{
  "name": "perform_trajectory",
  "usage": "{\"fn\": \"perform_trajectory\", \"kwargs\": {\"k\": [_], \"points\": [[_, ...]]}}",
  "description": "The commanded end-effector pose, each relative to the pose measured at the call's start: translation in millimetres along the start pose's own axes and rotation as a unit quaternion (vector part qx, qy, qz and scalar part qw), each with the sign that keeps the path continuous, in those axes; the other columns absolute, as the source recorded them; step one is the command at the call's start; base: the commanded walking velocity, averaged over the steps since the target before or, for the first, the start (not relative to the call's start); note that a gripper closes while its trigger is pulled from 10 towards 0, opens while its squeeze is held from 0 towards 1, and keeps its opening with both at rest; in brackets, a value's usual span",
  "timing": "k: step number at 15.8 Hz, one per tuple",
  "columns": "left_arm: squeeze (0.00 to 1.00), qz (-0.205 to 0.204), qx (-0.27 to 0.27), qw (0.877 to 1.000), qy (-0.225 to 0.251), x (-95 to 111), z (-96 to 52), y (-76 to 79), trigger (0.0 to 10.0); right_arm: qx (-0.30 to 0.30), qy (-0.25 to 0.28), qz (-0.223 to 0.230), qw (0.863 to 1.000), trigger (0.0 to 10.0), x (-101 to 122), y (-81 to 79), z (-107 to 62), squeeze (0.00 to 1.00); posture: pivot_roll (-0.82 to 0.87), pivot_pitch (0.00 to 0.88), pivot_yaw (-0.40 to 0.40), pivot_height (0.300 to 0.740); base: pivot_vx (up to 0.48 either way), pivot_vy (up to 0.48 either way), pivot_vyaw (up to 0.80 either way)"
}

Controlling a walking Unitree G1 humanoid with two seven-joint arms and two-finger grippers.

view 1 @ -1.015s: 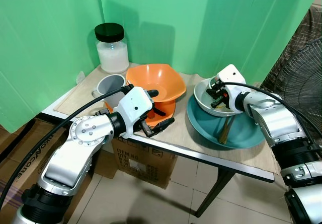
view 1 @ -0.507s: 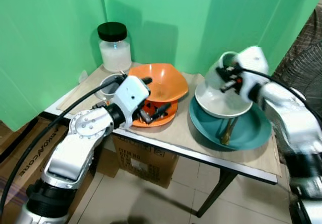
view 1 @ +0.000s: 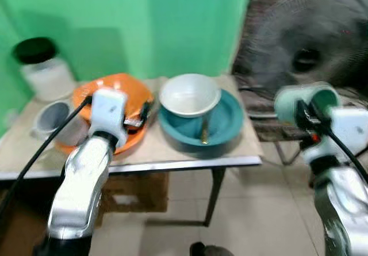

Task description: Setting the table

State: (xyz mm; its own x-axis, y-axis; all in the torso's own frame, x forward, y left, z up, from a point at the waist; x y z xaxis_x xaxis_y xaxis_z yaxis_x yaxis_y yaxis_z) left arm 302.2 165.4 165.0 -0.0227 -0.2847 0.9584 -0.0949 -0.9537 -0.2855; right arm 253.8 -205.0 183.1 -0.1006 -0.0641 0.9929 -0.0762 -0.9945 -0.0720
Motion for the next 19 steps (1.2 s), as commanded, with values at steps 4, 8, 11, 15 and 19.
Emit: {"fn": "perform_trajectory", "kwargs": {"k": [4,8,11,15,19], "points": [[0.0,0.003,-0.019,1.0,0.003,1.3,-2.6,5.7,10.0,-0.014,-0.002,-0.013,1.0,10.0,-5.4,8.8,1.7,0.0,0.03,0.0,-0.024,0.74,0.0,0.0,-0.78],[0.0,0.019,-0.069,0.997,-0.031,-13.1,-10.8,7.9,10.0,-0.018,-0.019,-0.002,1.0,10.0,-18.6,8.7,4.2,0.0,0.04,0.0,-0.016,0.74,0.0,0.0,-0.78],[0.0,0.012,-0.064,0.997,-0.051,-22.5,-11.2,-1.2,10.0,0.0,-0.024,0.0,1.0,10.0,-18.7,-2.4,0.0,0.0,0.03,0.0,-0.004,0.74,0.0,0.0,-0.78],[0.0,0.03,-0.015,0.999,-0.001,-5.5,3.2,-8.4,10.0,0.003,-0.031,0.0,1.0,10.0,-23.4,-6.5,1.9,0.0,0.04,0.0,-0.018,0.74,0.0,0.0,-0.78],[0.0,0.005,-0.053,0.999,0.007,-2.1,7.3,9.4,10.0,-0.013,-0.04,-0.005,0.999,10.0,-24.2,-0.7,4.2,0.0,0.01,0.0,-0.001,0.74,0.0,0.0,-0.78]]}}
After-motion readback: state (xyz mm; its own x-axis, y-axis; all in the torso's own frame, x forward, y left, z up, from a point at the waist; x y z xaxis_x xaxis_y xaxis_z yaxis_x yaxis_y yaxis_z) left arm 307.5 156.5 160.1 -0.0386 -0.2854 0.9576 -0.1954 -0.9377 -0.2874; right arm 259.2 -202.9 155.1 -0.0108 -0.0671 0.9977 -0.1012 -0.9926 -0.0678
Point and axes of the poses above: a point about 5 cm out from each wrist's last joint towards the gripper, its own z axis pointing out of the wrist towards the gripper, its own x axis along the axis of the wrist's last joint, y = z × x, the point moved 4 cm from there along z, pointing out of the wrist towards the gripper, and after that the axes turned 8 degrees about z, right-handed, at the moved point
